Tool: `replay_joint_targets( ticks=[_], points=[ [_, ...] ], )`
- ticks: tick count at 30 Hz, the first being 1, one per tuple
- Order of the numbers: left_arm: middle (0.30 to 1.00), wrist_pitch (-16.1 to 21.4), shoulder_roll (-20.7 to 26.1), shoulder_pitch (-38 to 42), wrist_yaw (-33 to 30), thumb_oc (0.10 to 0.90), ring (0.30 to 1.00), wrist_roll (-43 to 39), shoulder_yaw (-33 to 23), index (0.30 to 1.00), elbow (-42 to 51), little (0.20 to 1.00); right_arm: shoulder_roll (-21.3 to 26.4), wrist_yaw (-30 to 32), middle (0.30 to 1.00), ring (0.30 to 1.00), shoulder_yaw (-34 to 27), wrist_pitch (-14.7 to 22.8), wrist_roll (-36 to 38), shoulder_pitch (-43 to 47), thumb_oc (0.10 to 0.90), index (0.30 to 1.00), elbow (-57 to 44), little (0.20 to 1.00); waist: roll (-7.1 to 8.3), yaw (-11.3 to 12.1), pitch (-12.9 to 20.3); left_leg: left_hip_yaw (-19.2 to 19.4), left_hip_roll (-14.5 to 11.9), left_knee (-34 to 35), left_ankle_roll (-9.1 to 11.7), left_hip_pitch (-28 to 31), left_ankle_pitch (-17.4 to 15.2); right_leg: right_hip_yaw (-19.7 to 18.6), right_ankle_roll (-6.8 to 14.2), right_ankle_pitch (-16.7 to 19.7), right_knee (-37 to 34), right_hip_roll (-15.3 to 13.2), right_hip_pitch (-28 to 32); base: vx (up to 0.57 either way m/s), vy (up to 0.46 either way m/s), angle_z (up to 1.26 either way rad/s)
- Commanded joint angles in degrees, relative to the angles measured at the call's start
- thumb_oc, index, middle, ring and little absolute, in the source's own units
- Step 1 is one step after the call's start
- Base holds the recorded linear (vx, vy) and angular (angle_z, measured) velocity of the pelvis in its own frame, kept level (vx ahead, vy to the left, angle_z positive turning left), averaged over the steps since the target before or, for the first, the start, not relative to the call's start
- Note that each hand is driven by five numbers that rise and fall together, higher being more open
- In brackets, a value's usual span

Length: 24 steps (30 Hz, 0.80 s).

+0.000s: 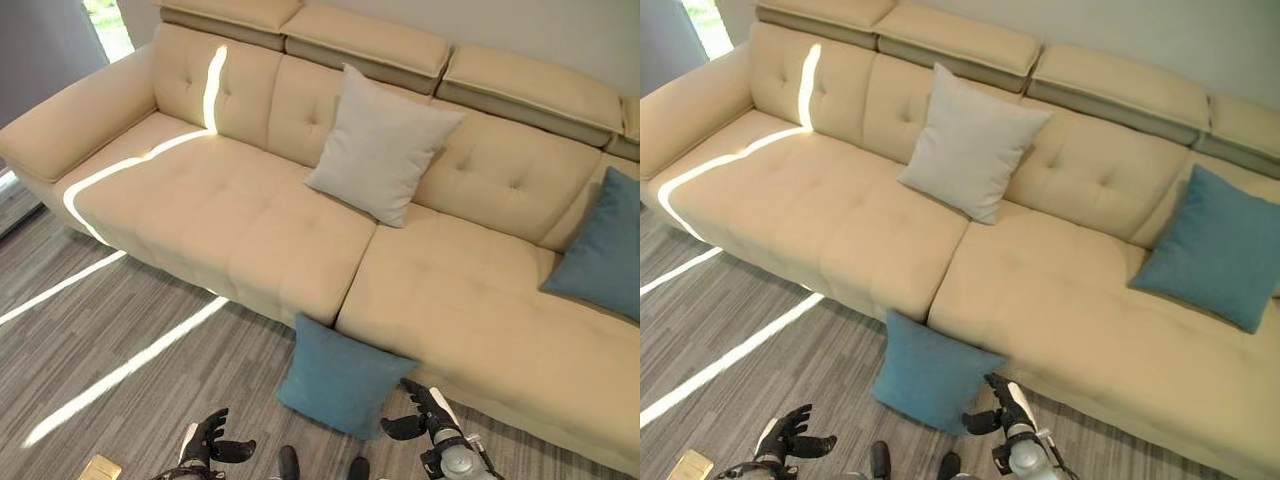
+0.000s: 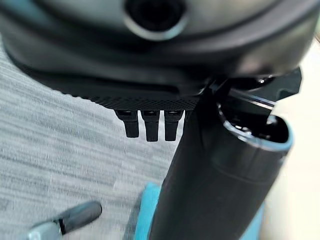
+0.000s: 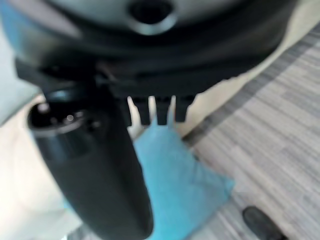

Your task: Pick up all the scattered cushions and arrange them neatly on the sofa.

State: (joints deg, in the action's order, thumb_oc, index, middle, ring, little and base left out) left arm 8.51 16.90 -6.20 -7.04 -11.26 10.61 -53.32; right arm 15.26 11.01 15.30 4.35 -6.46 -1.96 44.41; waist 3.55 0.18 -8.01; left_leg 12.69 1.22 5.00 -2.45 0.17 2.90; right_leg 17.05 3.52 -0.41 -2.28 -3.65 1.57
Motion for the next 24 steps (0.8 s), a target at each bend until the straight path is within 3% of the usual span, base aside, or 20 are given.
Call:
replay_joint_targets(
  ticks=[1,3,6,8,12,15,16,21,24],
  points=[
    [0.900,2.96,-1.28,3.81,-0.26,0.800,0.900,-0.72,-0.72,0.900,0.63,0.900,3.81,2.13,0.900,0.900,-0.92,1.97,-0.11,1.69,0.800,0.900,-3.46,0.900,0.23,-0.83,1.31,-4.21,0.01,-6.13,3.73,-2.38,-5.75,-5.03,3.79,-0.69,2.57,0.78,-3.37,-0.03,-0.044,0.14],
    [0.900,2.77,-1.43,3.88,-0.01,0.800,0.900,-0.82,-0.62,0.900,1.01,0.900,4.26,2.13,0.900,0.900,-1.04,1.98,-0.06,1.41,0.800,0.900,-3.37,0.900,0.45,-0.88,1.00,-4.56,-0.09,-8.92,3.88,-3.16,-7.22,-5.86,3.38,-0.59,1.71,0.92,-2.72,-0.02,-0.038,0.11],
    [0.900,2.85,-1.88,4.12,-0.13,0.800,0.900,-2.26,0.21,0.900,1.69,0.900,4.59,2.36,0.900,0.900,-1.16,2.24,1.07,1.78,0.800,0.900,-2.98,0.900,1.20,-0.05,0.16,-10.23,0.34,-12.46,5.36,-5.84,-7.92,-8.03,2.98,-0.39,0.82,1.24,-2.13,-0.05,-0.013,-0.19],
    [0.900,2.85,-1.88,4.12,-0.13,0.800,0.900,-2.27,0.22,0.900,1.69,0.900,4.59,2.36,0.900,0.900,-1.17,2.23,1.07,1.76,0.800,0.900,-2.99,0.900,1.21,-0.06,0.14,-10.25,0.37,-12.38,5.36,-5.77,-7.88,-8.01,2.98,-0.40,0.80,1.22,-2.08,0.02,0.017,-0.39],
    [0.900,2.55,-1.99,5.13,-0.22,0.800,0.900,-3.18,1.66,0.900,1.77,0.900,4.94,2.69,0.900,0.900,-1.26,2.18,2.04,1.90,0.800,0.900,-1.08,0.900,1.60,0.15,0.67,-15.80,-1.64,-8.81,6.08,-8.32,-4.35,-10.36,2.85,-0.73,1.05,1.19,-1.90,0.07,0.059,-0.15],
    [0.900,2.54,-1.92,5.31,-0.34,0.800,0.900,-3.57,1.75,0.900,2.12,0.900,4.99,2.85,0.900,0.900,-1.34,2.13,2.29,2.00,0.800,0.900,-1.01,0.900,1.62,0.34,0.45,-16.89,-1.93,-8.55,6.31,-8.86,-3.73,-10.76,2.75,-0.95,1.30,1.19,-1.88,0.04,0.066,-0.28],
    [0.900,2.66,-1.81,5.49,-0.43,0.800,0.900,-4.36,1.94,0.900,2.54,0.900,5.22,2.98,0.900,0.900,-1.33,1.97,2.44,2.33,0.800,0.900,-0.87,0.900,1.28,0.62,0.36,-18.85,-2.10,-7.54,6.41,-8.90,-3.39,-11.90,2.60,-1.51,1.49,1.43,-1.73,0.08,0.113,-0.31],
    [0.900,2.24,-2.00,5.31,-0.24,0.800,0.900,-3.69,2.09,0.900,1.76,0.900,4.88,2.81,0.900,0.900,-1.27,1.76,2.14,2.32,0.800,0.900,-0.57,0.900,0.48,0.41,0.82,-18.25,-2.56,-4.98,6.30,-6.85,-2.76,-12.69,2.83,-2.04,2.07,1.26,-1.67,0.08,0.138,-0.23],
    [0.900,2.59,-1.03,6.13,-0.37,0.800,0.900,-3.26,1.80,0.900,1.09,0.900,3.94,2.73,0.900,0.900,-0.21,1.30,1.35,3.53,0.800,0.900,-0.58,0.900,0.57,0.64,-0.25,-14.88,-2.47,-5.01,5.24,-6.24,-3.44,-14.86,3.84,-1.49,4.43,-0.43,-4.34,0.01,0.215,-0.31]
  ],
)
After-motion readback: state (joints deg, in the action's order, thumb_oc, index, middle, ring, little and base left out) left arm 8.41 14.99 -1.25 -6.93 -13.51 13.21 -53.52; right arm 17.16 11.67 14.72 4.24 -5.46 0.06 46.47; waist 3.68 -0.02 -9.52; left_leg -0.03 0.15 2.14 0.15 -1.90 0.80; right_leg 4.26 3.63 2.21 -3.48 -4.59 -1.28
